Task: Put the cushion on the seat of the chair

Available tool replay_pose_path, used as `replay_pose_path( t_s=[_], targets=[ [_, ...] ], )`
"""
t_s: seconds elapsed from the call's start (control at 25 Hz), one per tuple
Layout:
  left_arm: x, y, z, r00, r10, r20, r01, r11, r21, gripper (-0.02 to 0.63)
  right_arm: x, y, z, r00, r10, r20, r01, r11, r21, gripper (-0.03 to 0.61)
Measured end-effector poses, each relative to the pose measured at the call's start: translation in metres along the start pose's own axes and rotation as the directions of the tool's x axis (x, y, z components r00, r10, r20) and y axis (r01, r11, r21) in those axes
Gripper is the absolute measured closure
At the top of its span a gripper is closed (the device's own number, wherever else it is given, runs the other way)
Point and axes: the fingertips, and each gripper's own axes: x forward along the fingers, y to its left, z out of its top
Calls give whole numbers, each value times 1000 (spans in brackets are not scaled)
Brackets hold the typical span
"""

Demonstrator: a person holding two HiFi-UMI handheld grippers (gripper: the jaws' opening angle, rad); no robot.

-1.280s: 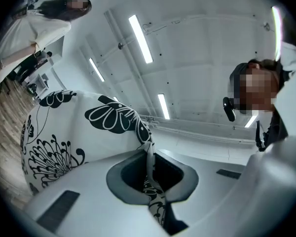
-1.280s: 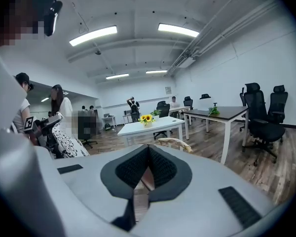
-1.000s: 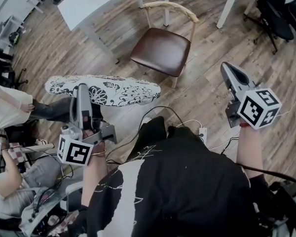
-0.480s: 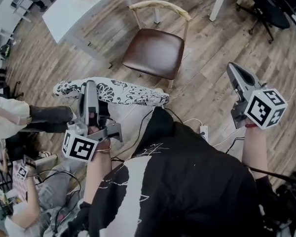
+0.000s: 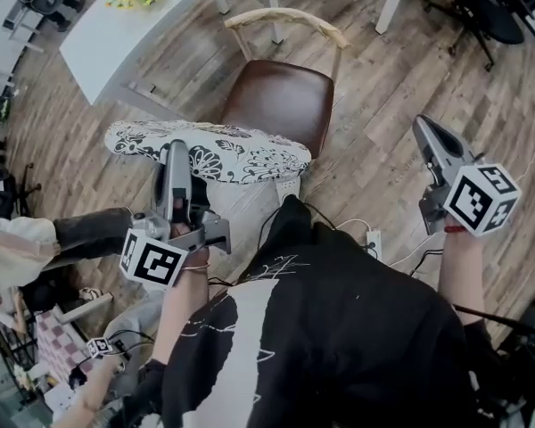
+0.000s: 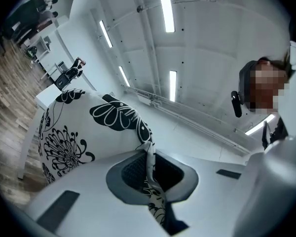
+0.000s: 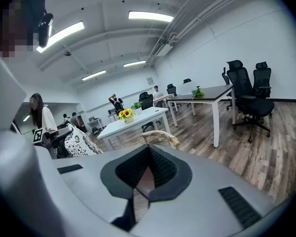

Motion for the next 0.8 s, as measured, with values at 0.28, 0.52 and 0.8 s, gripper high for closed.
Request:
replay_pose_path(
  t_s=[0.28, 0.52, 0.8],
  targets=[
    [73, 34, -1, 998, -17, -62, 16, 1000, -26, 592, 48, -20, 20, 999, -43, -10, 43, 998, 53, 563],
    [138, 59, 0, 991, -57, -120, 52, 998, -46, 592, 89, -30, 49, 994, -108, -5, 108, 991, 79, 563],
    [191, 88, 8, 980, -115, -161, 105, 992, -71, 592, 125, -39, 67, 989, -150, 16, 147, 983, 112, 563]
  ],
)
